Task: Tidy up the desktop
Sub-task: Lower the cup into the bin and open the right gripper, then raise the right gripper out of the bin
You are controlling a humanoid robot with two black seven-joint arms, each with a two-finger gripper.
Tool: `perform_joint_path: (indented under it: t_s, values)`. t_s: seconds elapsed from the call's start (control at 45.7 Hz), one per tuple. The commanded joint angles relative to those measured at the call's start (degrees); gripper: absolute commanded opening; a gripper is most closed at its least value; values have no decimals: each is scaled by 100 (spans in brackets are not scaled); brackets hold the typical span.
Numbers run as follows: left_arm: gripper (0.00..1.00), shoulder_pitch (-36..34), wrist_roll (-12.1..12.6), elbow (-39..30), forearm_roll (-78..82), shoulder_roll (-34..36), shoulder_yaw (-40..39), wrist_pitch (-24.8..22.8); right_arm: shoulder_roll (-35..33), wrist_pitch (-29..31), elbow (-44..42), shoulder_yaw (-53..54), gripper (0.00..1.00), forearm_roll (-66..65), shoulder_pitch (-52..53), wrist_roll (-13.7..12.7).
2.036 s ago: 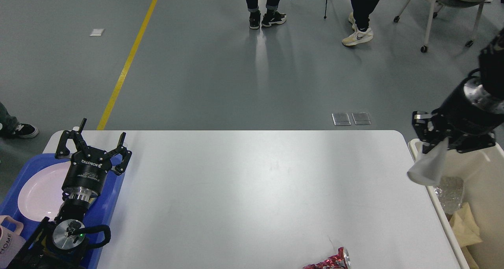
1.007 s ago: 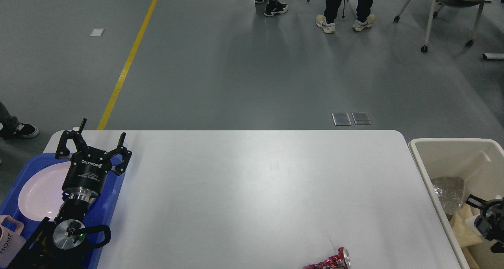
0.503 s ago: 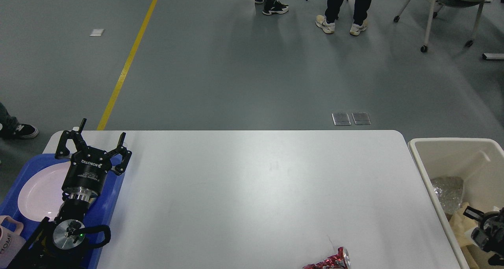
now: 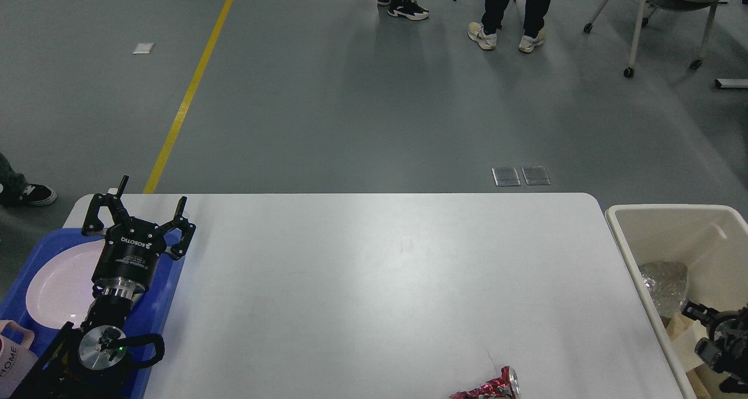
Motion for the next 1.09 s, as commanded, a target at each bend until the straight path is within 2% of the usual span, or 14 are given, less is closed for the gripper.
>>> perform_joint_path:
  t_s: [0.0, 0.131, 0.285, 0.372, 0.482, 0.679, 0.876, 1.073]
  values:
    - [97, 0, 2, 0, 0, -2, 0, 3, -17, 39, 49, -34, 100, 1, 55, 3]
    - [97, 0, 2, 0, 0, -2, 0, 3, -79, 57, 268, -60, 100, -8, 240, 12]
    - [97, 0, 2, 0, 0, -2, 0, 3, -456, 329, 1260, -113, 100, -78, 1065, 3]
    - [97, 0, 2, 0, 0, -2, 0, 3, -667, 925, 1867, -244, 100, -95, 1785, 3]
    - [97, 0, 2, 0, 0, -2, 0, 3, -703, 1795, 2447, -938, 100, -122, 2822, -6]
    - [97, 0, 2, 0, 0, -2, 0, 3, -317, 3193, 3730, -1993, 100, -122, 4975, -50]
    - [97, 0, 2, 0, 0, -2, 0, 3, 140, 4406, 5084, -2091, 100, -95, 7032, -59]
    - [97, 0, 2, 0, 0, -2, 0, 3, 615, 5593, 6025, -2020, 100, -52, 8632, -59]
